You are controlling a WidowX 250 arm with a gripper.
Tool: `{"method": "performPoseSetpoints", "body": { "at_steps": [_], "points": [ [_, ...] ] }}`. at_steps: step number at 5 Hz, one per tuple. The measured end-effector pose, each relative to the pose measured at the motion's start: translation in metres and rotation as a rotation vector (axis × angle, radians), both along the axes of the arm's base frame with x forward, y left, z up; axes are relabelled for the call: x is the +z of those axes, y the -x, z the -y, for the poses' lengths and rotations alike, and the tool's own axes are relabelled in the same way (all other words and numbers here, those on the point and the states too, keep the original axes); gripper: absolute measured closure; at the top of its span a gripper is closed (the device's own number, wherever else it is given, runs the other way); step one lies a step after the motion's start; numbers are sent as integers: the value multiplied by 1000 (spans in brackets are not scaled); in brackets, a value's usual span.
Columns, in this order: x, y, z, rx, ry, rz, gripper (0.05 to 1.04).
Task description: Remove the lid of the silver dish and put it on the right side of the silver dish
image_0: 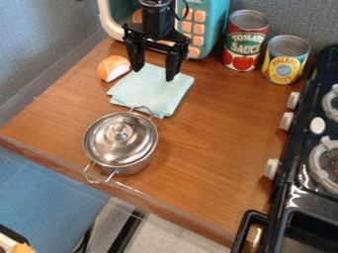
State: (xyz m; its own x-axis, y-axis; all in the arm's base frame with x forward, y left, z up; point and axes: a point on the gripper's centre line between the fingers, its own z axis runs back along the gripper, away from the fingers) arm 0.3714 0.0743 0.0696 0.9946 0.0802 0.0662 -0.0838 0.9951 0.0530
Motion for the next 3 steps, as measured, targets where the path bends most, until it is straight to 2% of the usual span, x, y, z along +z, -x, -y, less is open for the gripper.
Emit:
{"method": "performPoseSetpoints", "body": {
  "at_steps": [1,2,3],
  "points": [
    [-13,3,1,0,12,-37,83],
    [-3,8,6,-13,37,-50,83],
    [27,2,11,-43,56,40,83]
  ]
}}
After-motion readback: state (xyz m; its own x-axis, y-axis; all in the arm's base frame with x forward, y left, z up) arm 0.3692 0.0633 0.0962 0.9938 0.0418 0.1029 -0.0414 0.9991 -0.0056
